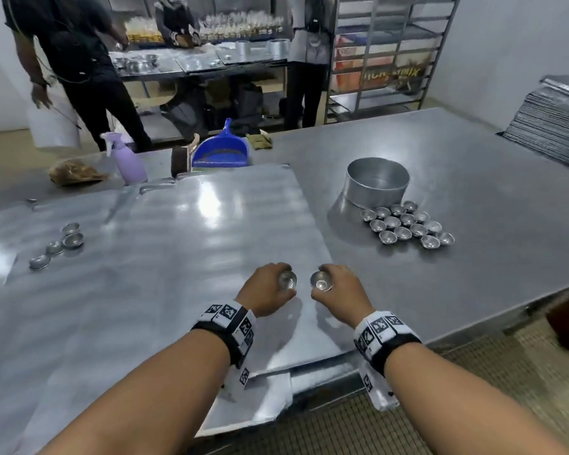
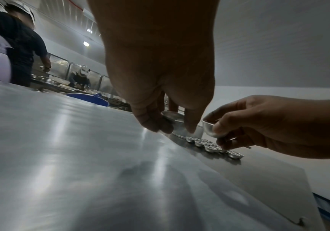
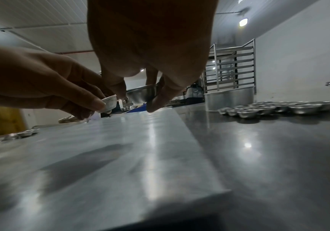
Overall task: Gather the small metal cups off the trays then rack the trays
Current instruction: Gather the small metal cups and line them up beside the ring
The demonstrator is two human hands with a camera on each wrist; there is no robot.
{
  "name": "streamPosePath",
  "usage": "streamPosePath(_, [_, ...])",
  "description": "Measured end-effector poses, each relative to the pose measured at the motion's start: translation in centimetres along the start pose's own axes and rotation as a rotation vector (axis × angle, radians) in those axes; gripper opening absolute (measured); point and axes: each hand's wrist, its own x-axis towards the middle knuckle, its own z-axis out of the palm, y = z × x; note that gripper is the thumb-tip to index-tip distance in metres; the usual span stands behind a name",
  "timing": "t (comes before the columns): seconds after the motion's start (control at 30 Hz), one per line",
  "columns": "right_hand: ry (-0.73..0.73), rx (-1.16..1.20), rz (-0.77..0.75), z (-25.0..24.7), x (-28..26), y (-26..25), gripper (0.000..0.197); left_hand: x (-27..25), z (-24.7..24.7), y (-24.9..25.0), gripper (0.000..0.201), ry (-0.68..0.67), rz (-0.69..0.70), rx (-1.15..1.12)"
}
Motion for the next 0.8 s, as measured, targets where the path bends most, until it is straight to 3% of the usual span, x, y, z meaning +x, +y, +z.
streamPosePath(0.23, [0.057,-0.022,0.09,-9.3,0.3,10.8,0.055,5.8,8.6,9.5,0.052,-0.039,0.041,0.0])
streamPosePath(0.8, [0.0,-0.105,0.29,-14.4,4.6,22.2,0.057,16.3,18.4,14.7,0.057,-0.288,0.03,0.069])
